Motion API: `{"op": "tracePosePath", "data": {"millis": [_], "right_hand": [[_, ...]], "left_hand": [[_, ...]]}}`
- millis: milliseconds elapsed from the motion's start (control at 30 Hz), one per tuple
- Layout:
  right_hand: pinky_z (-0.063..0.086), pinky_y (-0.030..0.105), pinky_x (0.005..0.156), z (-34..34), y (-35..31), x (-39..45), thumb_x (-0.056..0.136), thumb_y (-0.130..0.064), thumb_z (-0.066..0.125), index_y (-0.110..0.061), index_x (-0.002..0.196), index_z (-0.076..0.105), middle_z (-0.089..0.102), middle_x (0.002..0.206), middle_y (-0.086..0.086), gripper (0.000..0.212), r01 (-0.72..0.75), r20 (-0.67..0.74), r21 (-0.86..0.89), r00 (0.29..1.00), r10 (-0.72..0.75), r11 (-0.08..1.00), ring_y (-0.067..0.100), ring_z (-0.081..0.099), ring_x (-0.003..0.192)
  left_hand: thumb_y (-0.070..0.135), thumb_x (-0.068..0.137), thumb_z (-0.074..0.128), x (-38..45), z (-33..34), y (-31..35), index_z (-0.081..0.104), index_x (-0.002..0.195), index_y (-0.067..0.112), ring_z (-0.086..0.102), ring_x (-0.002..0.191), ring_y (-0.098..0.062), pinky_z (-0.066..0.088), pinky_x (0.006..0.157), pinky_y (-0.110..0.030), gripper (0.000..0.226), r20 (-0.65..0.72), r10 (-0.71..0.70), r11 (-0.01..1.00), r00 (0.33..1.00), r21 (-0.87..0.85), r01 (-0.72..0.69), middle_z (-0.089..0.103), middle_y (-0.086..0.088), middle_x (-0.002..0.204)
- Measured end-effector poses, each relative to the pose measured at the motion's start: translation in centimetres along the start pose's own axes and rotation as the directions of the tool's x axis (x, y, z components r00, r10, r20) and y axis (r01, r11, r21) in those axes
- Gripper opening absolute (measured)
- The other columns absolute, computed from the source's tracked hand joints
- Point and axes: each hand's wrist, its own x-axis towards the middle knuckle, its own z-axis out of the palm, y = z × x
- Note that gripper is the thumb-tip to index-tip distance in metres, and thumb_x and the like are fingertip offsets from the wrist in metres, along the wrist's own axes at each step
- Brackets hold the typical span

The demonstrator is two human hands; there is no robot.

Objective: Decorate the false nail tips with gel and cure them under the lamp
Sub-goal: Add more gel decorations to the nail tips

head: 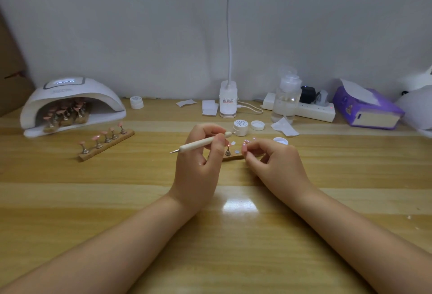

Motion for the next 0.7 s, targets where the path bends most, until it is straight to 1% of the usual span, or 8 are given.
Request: {"op": "tracePosePath", "data": {"millis": [233,333,433,500,600,633,700], "right_hand": [[0.036,0.008,0.058,-0.16,-0.24,-0.1,0.084,-0.014,0.065,-0.026,0.082,0.069,0.058,0.069,-0.027,0.013,-0.01,0.029,-0.012,1.0,0.011,1.0,-0.013,0.053,0.06],[0.035,0.013,0.058,-0.18,-0.5,0.01,0.084,-0.017,0.066,-0.025,0.084,0.07,0.054,0.067,-0.022,0.009,0.022,0.03,-0.089,0.999,-0.019,0.996,-0.006,0.051,0.059],[0.032,0.013,0.056,-0.08,-0.72,0.23,0.084,-0.022,0.066,-0.025,0.084,0.071,0.048,0.059,-0.018,0.006,0.024,0.008,-0.127,1.0,-0.023,0.992,-0.002,0.047,0.058],[0.034,0.018,0.055,0.04,-0.79,0.32,0.085,-0.023,0.065,-0.023,0.084,0.071,0.048,0.057,-0.017,0.006,0.027,0.002,-0.12,1.0,-0.027,0.992,0.001,0.046,0.056],[0.044,0.029,0.058,0.2,-0.68,0.29,0.085,-0.023,0.065,-0.021,0.086,0.071,0.057,0.063,-0.013,0.006,0.001,0.017,-0.073,1.0,0.0,0.997,0.003,0.047,0.052],[0.047,0.031,0.06,0.2,-0.6,0.28,0.084,-0.021,0.065,-0.021,0.086,0.07,0.06,0.066,-0.012,0.005,-0.015,0.024,-0.046,1.0,0.016,0.999,0.003,0.049,0.051],[0.049,0.03,0.061,0.14,-0.41,0.22,0.084,-0.018,0.066,-0.023,0.086,0.07,0.063,0.07,-0.012,0.007,-0.031,0.029,-0.008,0.999,0.031,0.999,0.001,0.052,0.05]], "left_hand": [[0.015,0.092,0.049,0.03,-0.03,-0.29,0.054,0.091,0.027,0.063,0.077,0.002,0.044,0.065,-0.007,0.012,-0.009,-0.011,1.0,1.0,0.021,0.011,0.063,0.008,0.075],[0.015,0.092,0.049,0.04,-0.02,-0.24,0.054,0.091,0.026,0.063,0.077,0.002,0.044,0.064,-0.008,0.013,-0.008,-0.012,1.0,1.0,0.022,0.012,0.063,0.008,0.076],[0.015,0.091,0.049,0.07,-0.02,-0.17,0.054,0.09,0.025,0.063,0.076,0.002,0.044,0.063,-0.008,0.012,-0.006,-0.022,0.999,1.0,0.03,0.022,0.063,0.007,0.075],[0.017,0.09,0.049,0.05,-0.04,-0.13,0.055,0.085,0.024,0.064,0.072,-0.003,0.047,0.061,-0.014,0.01,0.001,-0.047,0.998,0.999,0.03,0.047,0.065,0.008,0.07],[0.02,0.088,0.05,-0.07,-0.1,-0.11,0.056,0.08,0.023,0.062,0.066,-0.013,0.05,0.06,-0.035,0.011,0.031,-0.063,0.994,0.998,0.086,0.06,0.065,0.004,0.068],[0.021,0.088,0.05,-0.09,-0.08,-0.07,0.056,0.079,0.023,0.062,0.065,-0.016,0.049,0.061,-0.039,0.011,0.044,-0.058,0.993,0.997,0.108,0.053,0.064,0.002,0.067],[0.02,0.088,0.05,-0.08,-0.04,-0.02,0.057,0.079,0.021,0.061,0.065,-0.02,0.048,0.062,-0.042,0.011,0.064,-0.057,0.991,0.996,0.126,0.048,0.063,-0.001,0.067]]}}
